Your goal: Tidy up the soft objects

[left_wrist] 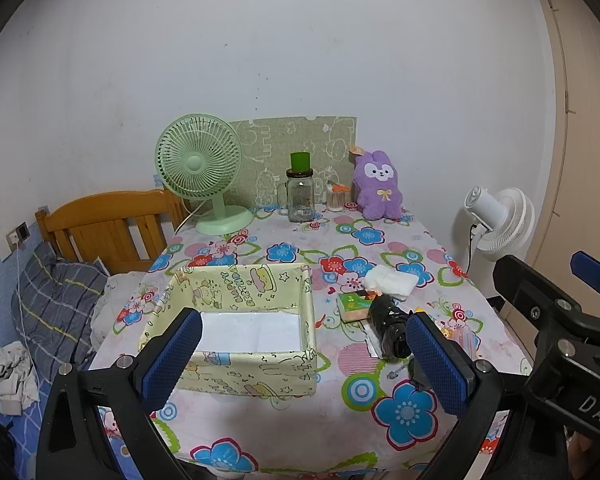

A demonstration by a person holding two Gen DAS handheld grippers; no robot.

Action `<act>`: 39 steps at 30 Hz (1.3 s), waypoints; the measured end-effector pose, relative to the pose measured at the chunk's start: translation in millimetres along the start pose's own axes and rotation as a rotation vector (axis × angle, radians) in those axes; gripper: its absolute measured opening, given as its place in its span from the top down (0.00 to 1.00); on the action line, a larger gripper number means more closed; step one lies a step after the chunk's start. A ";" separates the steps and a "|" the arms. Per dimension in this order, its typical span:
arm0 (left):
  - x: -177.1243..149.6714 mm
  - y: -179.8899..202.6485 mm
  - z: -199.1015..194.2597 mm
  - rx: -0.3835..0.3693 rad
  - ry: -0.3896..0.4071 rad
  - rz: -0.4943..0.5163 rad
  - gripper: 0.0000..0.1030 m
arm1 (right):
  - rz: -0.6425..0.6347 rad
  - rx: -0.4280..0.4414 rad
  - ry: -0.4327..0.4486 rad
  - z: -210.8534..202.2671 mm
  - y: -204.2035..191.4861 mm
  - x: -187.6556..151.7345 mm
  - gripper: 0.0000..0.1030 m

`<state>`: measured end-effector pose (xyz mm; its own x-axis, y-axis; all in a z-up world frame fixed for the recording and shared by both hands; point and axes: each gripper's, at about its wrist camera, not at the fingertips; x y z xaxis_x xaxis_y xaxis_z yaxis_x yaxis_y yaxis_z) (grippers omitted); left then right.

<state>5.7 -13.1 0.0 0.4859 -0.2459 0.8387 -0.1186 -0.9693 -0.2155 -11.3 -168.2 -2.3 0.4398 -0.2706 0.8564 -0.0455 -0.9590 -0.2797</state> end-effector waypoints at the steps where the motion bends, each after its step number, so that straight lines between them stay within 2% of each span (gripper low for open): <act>1: 0.2 0.0 -0.8 0.001 0.006 0.001 0.00 | 0.000 0.001 0.000 -0.1 0.1 0.2 0.00; 24: -2.8 -3.8 -0.4 0.011 0.008 -0.016 0.00 | 0.007 0.002 -0.003 -1.7 -2.0 -1.1 0.00; 39: -3.0 -3.3 4.2 -0.009 0.008 -0.026 0.02 | 0.016 -0.006 -0.009 2.2 2.3 0.4 0.00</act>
<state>8.3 -9.1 -3.9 0.4820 -0.2206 0.8479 -0.1138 -0.9754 -0.1890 -9.3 -170.3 -3.7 0.4468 -0.2848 0.8481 -0.0578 -0.9552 -0.2903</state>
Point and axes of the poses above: each gripper's, at about its wrist camera, not at the fingertips, and z roughly the way its jaws point, y to its right, x to its top, and after that the axes turned 12 degrees about z, right-handed
